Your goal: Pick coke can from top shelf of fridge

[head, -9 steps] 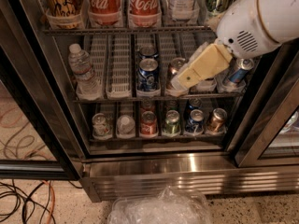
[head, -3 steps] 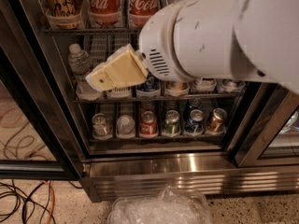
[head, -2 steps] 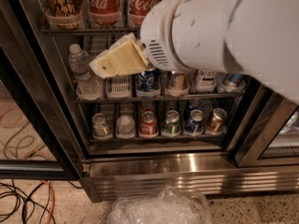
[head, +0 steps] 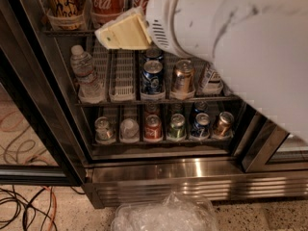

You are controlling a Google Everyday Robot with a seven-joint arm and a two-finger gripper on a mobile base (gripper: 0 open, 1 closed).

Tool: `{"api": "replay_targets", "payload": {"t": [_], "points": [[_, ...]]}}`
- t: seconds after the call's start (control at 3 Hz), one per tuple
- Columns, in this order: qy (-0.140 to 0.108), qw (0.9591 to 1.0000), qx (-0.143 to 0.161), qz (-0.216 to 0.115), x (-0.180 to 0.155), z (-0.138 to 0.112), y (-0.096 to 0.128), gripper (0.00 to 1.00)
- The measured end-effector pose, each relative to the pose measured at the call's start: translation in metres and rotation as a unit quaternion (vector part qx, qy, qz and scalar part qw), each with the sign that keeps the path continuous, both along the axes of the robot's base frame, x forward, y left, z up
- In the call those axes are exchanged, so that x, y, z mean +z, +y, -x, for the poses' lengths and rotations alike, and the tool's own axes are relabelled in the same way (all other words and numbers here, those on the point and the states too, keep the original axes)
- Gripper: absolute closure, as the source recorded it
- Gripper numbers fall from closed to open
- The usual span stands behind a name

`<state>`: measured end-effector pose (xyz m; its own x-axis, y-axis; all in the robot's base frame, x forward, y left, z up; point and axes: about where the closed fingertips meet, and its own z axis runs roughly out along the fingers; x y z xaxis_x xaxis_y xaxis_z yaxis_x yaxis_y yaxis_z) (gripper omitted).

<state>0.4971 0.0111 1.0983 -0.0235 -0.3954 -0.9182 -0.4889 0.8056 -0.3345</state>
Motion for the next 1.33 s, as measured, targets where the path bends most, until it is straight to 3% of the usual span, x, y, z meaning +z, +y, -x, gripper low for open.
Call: {"api": "replay_targets", "payload": {"t": [0.33,0.67,1.0,1.33], "points": [[-0.002,1.0000,0.001,0.001,0.003,0.002,0.002,0.00],[-0.024,0.9996,0.007,-0.008,0.009,-0.002,0.013,0.00],[-0.049,0.9983,-0.005,-0.031,0.007,-0.010,0.007,0.00],[-0.072,0.9955,-0.027,-0.056,0.005,-0.013,-0.015,0.00]]}}
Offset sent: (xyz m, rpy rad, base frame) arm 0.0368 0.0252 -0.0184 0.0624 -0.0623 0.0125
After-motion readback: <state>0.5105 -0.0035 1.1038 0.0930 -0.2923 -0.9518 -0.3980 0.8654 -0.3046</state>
